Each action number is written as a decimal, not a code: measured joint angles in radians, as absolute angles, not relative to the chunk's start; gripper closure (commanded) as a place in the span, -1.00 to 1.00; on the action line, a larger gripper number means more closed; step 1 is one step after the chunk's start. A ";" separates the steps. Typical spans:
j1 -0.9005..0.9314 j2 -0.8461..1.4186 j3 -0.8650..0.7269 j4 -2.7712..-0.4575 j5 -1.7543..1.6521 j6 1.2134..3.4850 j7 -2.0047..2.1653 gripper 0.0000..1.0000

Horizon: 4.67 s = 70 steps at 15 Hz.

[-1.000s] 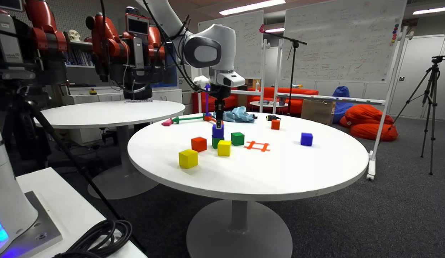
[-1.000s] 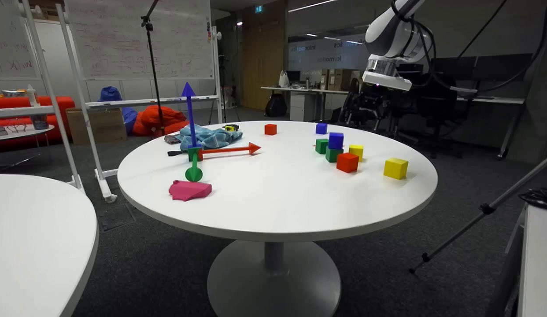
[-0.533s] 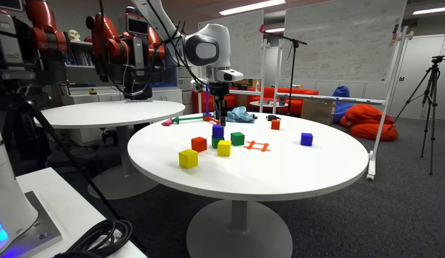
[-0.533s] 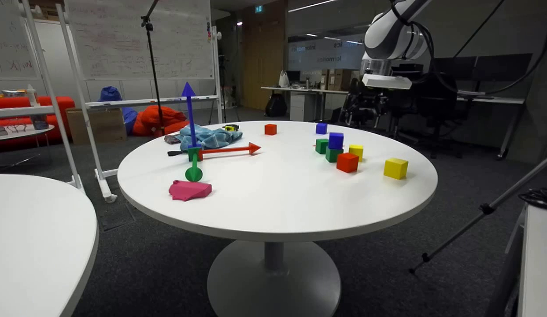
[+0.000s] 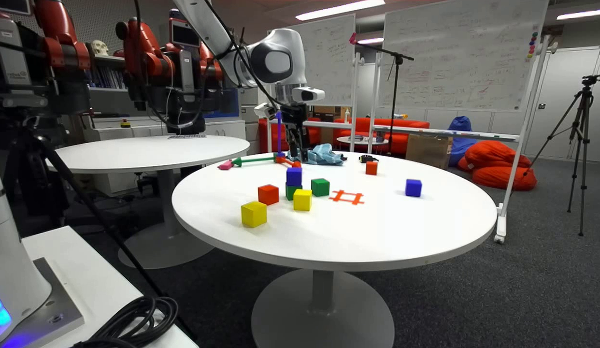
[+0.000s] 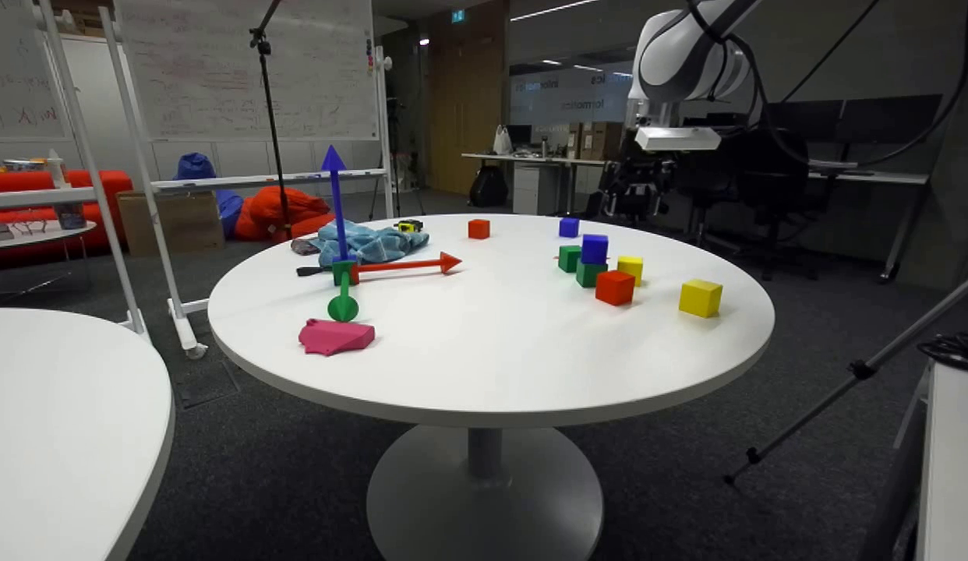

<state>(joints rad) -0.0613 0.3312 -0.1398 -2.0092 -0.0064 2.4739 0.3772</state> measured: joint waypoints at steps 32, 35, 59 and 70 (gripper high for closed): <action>-0.048 0.373 -0.040 -1.947 0.061 2.207 -0.022 -1.00; -0.037 0.425 -0.033 -1.926 0.055 2.207 -0.022 -1.00; -0.029 0.592 -0.023 -1.858 0.010 2.184 -0.025 0.42; -0.028 0.504 -0.038 -1.944 -0.007 2.189 -0.024 0.42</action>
